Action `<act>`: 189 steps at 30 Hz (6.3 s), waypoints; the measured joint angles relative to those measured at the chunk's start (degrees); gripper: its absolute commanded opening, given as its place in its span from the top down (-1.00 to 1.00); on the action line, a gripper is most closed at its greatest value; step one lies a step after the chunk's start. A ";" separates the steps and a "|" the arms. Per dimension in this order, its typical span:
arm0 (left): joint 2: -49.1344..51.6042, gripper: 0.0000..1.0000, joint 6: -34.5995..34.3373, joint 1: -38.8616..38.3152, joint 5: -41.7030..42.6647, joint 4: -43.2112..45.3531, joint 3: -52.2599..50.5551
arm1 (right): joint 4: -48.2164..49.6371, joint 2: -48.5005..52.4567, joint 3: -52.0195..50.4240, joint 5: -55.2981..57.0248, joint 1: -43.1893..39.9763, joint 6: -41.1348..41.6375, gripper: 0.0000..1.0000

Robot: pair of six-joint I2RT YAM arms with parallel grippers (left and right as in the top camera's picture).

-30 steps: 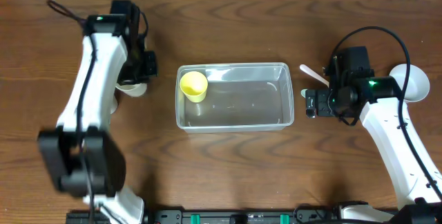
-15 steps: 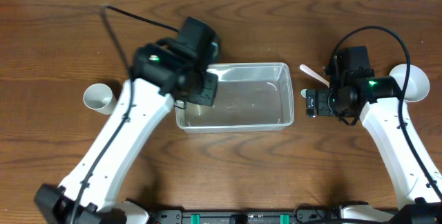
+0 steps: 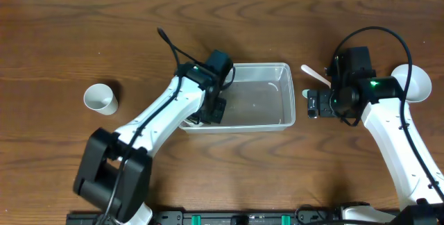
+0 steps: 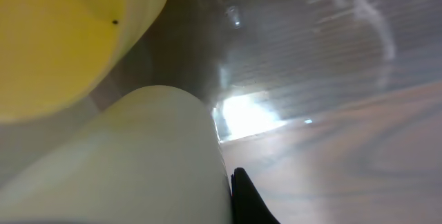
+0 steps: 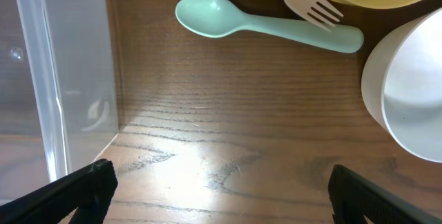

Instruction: Pack container

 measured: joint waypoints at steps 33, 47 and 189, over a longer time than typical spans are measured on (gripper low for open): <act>-18.82 -0.09 0.44 16.70 -13.31 -16.63 22.58 | -0.55 0.00 0.00 1.01 0.00 0.00 -0.99; -14.62 -0.18 0.24 33.44 -13.75 -15.13 22.27 | -0.55 0.00 0.00 1.03 0.00 0.02 -0.98; -1.51 0.08 4.92 25.44 -4.31 -6.97 27.41 | -3.74 5.46 23.65 2.95 -4.31 -3.17 -0.98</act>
